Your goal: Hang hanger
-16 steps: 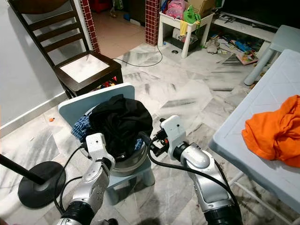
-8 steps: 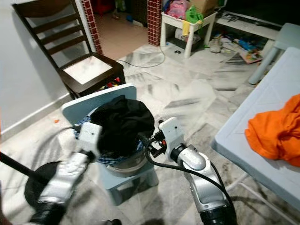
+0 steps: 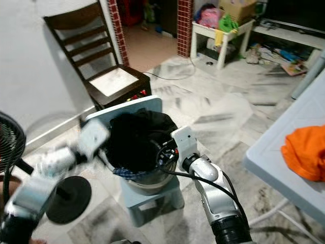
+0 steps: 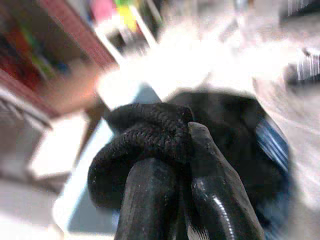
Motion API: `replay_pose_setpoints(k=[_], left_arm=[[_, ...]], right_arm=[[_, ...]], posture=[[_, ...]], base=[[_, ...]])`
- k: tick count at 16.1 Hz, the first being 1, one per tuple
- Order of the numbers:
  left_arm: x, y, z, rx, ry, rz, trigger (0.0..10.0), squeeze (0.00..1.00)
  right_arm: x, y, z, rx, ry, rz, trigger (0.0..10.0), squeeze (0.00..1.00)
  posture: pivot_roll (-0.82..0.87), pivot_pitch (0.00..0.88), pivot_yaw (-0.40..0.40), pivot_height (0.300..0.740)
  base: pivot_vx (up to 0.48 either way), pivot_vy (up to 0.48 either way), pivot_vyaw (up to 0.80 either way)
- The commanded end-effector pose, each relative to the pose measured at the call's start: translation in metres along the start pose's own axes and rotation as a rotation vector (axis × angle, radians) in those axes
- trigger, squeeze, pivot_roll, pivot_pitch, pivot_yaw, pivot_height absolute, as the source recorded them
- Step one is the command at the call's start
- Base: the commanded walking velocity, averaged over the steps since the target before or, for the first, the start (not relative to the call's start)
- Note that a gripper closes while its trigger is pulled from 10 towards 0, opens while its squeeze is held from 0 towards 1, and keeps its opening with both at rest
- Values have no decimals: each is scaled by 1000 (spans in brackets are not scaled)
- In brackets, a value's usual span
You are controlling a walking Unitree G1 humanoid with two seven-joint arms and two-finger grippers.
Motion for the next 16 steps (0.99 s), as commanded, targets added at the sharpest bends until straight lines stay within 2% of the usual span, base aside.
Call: replay_pose_setpoints(k=[1,3,4,5,6,7,8,9,11,12,14,15,16], left_arm=[[-11,-1,36,125,186,27,0,0],[-15,1,57,178,315,31,0,0],[-23,2,67,194,412,56,0,0],[-28,3,70,202,467,76,0,0],[-37,2,79,233,576,124,0,0],[-34,0,88,280,603,119,0,0],[-17,0,79,271,473,35,0,0],[-10,1,70,249,363,11,0,0],[-6,-5,34,152,93,115,0,0],[-5,-7,29,143,39,143,0,0],[-5,-29,-11,39,-199,396,0,0],[-7,-40,-26,-9,-278,497,471,0],[-9,-55,-43,-76,-347,612,4941,0]], right_arm=[[2,4,5,20,-10,-14,10000,0],[6,5,5,26,-19,-41,10000,0],[8,6,5,26,-23,-53,10000,0],[8,6,5,27,-24,-53,10000,0],[6,8,5,31,-26,-51,10000,0],[7,8,5,32,-28,-53,10000,0],[8,7,5,35,-29,-68,10000,0],[11,7,5,38,-30,-82,10000,0],[21,4,7,52,-7,-155,10000,0],[23,3,8,57,5,-166,10000,0],[39,-7,8,75,86,-269,10000,0],[44,-11,7,74,108,-298,10000,0],[48,-14,4,66,125,-323,10000,0]], posture=[[8,0,111,740],[8,0,107,740],[9,0,105,740],[8,0,103,740],[5,0,101,740],[5,0,98,740],[5,0,97,740],[6,0,97,740],[-5,0,97,740],[-5,0,97,740],[-7,0,80,740],[-5,0,69,740],[5,0,55,740]], base=[[0,0,0],[0,0,0],[0,0,0],[0,0,0],[0,0,0],[0,0,0],[0,0,0],[0,0,0],[0,0,0],[0,0,0],[0,0,0],[0,0,0],[0,0,0]])
Point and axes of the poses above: a point about 5 cm out from each wrist's last joint towards the gripper, its own y axis pointing out of the wrist towards the gripper, its own z axis along the axis of the wrist's last joint, x = y × z, the point moved 6 cm from there along y, pointing out of the wrist towards the gripper, and after that the axes turned 2 degrees about -y, right-handed, at the moved point
